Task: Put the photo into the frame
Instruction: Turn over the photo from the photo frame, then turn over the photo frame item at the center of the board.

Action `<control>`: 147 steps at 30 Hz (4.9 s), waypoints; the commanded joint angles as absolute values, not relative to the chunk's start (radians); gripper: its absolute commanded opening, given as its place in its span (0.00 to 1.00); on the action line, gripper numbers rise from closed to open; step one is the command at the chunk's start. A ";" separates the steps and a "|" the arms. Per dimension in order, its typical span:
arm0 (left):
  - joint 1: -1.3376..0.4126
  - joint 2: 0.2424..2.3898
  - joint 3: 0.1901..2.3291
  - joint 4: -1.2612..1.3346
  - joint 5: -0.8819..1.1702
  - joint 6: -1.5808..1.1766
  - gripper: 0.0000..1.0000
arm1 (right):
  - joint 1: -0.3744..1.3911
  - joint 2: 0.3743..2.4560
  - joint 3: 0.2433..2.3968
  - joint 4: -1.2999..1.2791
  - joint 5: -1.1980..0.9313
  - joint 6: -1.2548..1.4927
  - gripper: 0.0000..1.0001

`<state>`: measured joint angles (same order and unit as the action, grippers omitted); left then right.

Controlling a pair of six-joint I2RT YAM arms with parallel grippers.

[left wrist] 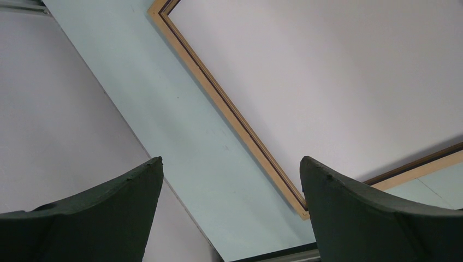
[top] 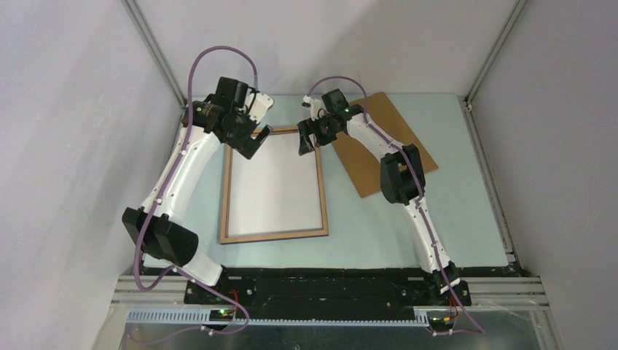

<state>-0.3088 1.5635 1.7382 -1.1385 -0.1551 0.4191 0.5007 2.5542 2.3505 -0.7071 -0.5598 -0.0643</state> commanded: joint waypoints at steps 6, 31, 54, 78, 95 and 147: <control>-0.302 1.489 1.727 -1.121 -0.149 0.407 1.00 | 0.478 2.400 2.293 -0.728 -0.465 -0.088 0.99; -0.307 1.242 1.295 -0.731 0.110 0.223 1.00 | 0.251 1.867 1.603 -0.522 -0.199 -0.099 0.99; -0.632 1.948 1.772 -0.634 0.163 -0.126 1.00 | -0.117 1.993 1.623 -0.527 -0.200 -0.105 0.99; -0.693 2.360 2.044 -0.622 0.266 -0.422 1.00 | -0.227 2.204 1.735 -0.699 -0.329 -0.179 0.93; -0.701 2.350 1.888 -0.555 0.334 -0.495 1.00 | -0.212 2.247 1.778 -0.790 -0.446 -0.177 0.88; -0.709 2.131 1.543 -0.425 0.703 -0.332 1.00 | 0.028 1.441 1.435 -1.103 -0.925 -0.336 0.72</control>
